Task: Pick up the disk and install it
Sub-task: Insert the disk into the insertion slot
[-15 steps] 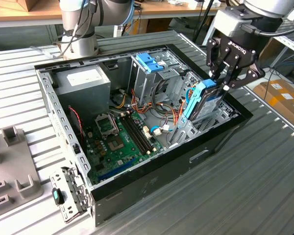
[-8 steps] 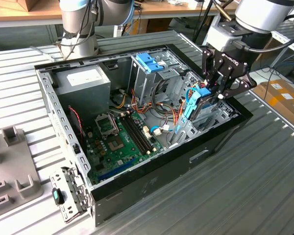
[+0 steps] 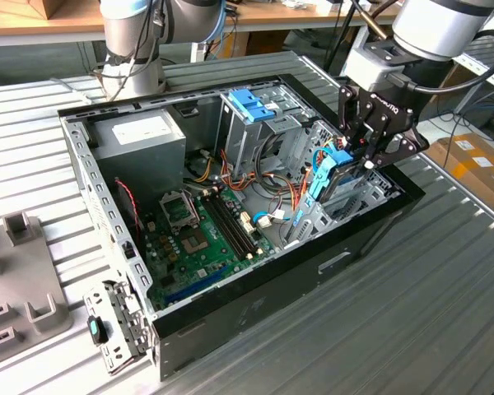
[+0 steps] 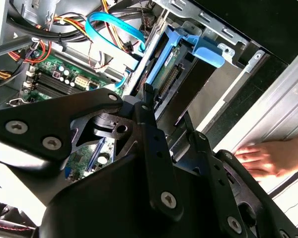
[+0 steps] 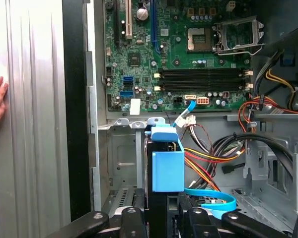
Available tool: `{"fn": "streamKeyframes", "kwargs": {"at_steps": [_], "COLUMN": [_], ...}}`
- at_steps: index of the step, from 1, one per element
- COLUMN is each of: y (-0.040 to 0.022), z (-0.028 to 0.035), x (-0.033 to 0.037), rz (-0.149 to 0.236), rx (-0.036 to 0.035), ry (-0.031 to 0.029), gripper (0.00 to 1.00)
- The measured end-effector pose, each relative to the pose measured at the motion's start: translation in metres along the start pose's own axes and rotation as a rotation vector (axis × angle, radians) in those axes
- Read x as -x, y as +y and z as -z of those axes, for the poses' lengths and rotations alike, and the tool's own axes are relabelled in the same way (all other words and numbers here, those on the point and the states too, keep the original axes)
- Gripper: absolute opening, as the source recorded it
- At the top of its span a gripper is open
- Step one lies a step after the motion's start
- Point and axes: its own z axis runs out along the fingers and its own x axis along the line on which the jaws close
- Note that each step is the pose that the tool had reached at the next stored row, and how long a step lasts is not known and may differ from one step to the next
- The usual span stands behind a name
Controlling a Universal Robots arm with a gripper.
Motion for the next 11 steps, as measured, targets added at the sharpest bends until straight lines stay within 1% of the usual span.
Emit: {"fn": "streamKeyframes", "kwargs": {"at_steps": [1,2,4,8,11], "y": [0.0000,0.0000,0.0000,0.0001,0.0001], "z": [0.0000,-0.0001,-0.0002,-0.0051,-0.0054], "x": [0.0000,0.0000,0.0000,0.0005,0.0024], "rz": [0.000,0.000,0.000,0.000,0.000], "rx": [0.0000,0.0000,0.0001,0.0001,0.0000], "ry": [0.0001,0.0000,0.0001,0.0002,-0.0002], "gripper": [0.36,0.42,0.42,0.42,0.42]}}
